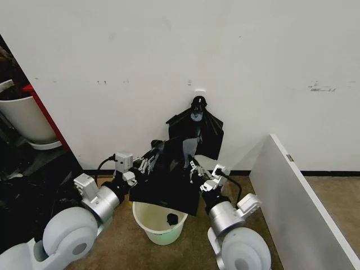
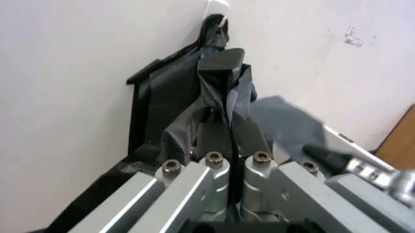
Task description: Place the garbage bag over the trash bin.
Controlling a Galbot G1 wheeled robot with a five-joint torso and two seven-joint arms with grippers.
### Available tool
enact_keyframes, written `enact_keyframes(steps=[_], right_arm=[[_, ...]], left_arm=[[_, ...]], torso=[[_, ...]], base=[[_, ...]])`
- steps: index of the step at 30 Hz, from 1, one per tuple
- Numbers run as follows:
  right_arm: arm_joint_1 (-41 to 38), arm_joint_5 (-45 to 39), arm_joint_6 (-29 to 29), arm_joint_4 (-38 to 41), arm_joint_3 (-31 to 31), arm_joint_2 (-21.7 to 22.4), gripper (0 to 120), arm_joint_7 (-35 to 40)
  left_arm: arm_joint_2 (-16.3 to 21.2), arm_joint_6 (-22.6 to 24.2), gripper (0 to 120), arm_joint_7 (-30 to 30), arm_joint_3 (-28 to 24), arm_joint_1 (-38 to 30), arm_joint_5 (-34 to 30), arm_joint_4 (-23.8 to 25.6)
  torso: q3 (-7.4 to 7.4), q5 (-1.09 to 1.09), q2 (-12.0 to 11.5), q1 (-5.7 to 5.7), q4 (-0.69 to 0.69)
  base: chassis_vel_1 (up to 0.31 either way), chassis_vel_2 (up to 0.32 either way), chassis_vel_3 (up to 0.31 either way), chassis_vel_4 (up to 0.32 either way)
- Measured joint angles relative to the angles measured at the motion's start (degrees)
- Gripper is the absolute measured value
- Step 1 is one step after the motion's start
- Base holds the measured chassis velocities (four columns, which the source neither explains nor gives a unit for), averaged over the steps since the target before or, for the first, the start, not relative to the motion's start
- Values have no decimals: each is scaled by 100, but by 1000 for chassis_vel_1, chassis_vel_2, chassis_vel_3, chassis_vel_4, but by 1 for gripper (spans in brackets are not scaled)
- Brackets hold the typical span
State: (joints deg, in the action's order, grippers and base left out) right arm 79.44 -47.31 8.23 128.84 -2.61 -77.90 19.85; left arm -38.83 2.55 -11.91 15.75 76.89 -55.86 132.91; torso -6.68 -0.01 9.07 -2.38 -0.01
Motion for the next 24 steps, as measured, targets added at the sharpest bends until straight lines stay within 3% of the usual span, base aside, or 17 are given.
enact_keyframes(steps=[15,24], right_arm=[[-155,371,-252,-882,-9,-104,0,-184],[230,781,-306,-1148,-52,-132,0,-81]], left_arm=[[-985,-517,0,123,-515,-407,524,-1454],[-1184,-558,0,-26,-556,-204,714,-1692]], torso=[[0,1,-1,0,-1],[0,2,-1,0,-1]], base=[[0,0,0,0],[0,0,0,0]])
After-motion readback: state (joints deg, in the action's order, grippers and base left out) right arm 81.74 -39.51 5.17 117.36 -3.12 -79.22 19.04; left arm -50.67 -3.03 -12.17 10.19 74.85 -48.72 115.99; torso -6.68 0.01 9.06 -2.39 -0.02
